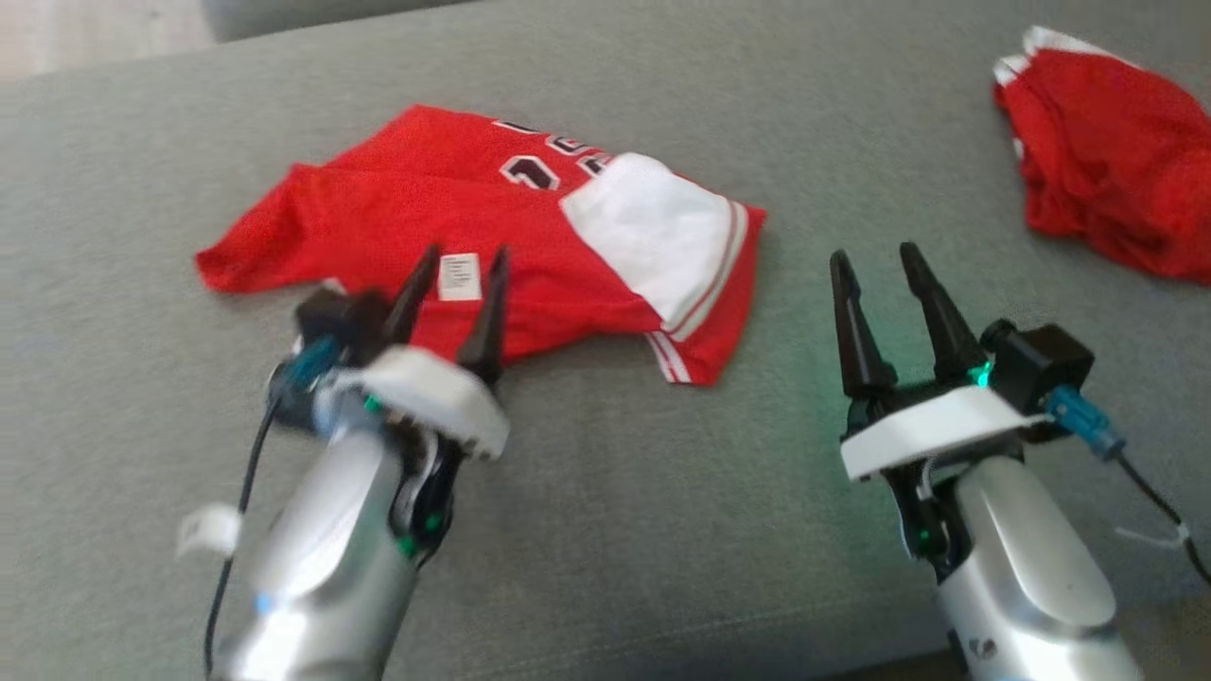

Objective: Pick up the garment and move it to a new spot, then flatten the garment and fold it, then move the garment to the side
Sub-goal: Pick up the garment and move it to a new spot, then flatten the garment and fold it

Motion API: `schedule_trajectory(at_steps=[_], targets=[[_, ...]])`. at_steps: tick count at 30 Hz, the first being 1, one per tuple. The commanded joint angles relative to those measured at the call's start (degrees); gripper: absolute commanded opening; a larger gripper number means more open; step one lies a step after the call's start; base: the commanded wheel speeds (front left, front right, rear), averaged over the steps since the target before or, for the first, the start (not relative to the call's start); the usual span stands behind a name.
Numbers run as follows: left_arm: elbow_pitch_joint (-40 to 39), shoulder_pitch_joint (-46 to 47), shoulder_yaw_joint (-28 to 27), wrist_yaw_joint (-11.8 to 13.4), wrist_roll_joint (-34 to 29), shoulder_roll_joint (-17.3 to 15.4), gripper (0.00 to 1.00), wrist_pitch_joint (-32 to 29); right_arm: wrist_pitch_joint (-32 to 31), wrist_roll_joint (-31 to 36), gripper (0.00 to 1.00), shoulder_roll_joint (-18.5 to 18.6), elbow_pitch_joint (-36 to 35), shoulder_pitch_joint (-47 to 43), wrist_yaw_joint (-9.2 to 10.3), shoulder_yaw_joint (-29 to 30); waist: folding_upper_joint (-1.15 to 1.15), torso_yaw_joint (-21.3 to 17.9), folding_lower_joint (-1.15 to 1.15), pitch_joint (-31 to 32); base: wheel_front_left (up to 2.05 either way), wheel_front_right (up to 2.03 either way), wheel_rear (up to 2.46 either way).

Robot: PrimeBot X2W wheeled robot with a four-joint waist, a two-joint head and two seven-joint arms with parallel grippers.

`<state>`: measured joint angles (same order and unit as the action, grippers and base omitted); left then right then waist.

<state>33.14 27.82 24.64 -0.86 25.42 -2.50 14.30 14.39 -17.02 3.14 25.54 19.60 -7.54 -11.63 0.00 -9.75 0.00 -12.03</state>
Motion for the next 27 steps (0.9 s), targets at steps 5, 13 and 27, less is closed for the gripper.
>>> schedule_trajectory(at_steps=[5,13,27], targets=[[-5.7,-5.9,-9.1,2.4,-4.5,-1.0,1.00,0.7,0.6,1.0,1.00,-0.3,-0.2,-1.3,0.05,-0.4,0.00,4.7,0.00,3.4,0.00,0.00,0.00],[-9.8,-14.2,-16.7,4.3,-9.5,-0.6,1.00,0.7,0.6,1.5,1.00,-0.3,1.2,-2.6,0.05,-0.4,0.00,8.4,0.00,6.0,0.00,0.00,0.00],[-15.4,-21.8,-21.5,5.8,-12.7,-0.4,1.00,0.7,0.6,2.0,1.00,-0.3,3.5,-2.4,0.05,-2.5,0.00,10.2,0.00,6.4,0.00,0.00,0.00]])
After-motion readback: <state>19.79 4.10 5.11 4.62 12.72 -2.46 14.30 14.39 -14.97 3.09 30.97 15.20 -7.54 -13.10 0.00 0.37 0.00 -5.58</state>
